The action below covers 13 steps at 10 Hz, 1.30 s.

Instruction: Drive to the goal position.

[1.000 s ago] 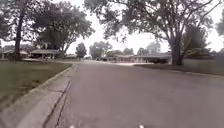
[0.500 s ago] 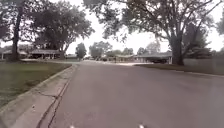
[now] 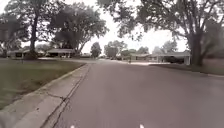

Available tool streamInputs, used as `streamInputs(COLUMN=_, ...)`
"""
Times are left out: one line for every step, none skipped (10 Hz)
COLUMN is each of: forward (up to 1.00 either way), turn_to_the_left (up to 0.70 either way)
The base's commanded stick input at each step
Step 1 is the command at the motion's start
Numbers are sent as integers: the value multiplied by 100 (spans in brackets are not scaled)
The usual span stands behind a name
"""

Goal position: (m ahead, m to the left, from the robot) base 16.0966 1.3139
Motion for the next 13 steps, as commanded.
streamInputs(forward=50, turn_to_the_left=50)
streamInputs(forward=50, turn_to_the_left=50)
streamInputs(forward=50, turn_to_the_left=50)
streamInputs(forward=50, turn_to_the_left=50)
streamInputs(forward=50, turn_to_the_left=50)
streamInputs(forward=50, turn_to_the_left=22)
streamInputs(forward=50, turn_to_the_left=0)
streamInputs(forward=50, turn_to_the_left=0)
streamInputs(forward=50, turn_to_the_left=0)
streamInputs(forward=50, turn_to_the_left=0)
streamInputs(forward=50, turn_to_the_left=0)
streamInputs(forward=50, turn_to_the_left=0)
streamInputs(forward=50, turn_to_the_left=0)
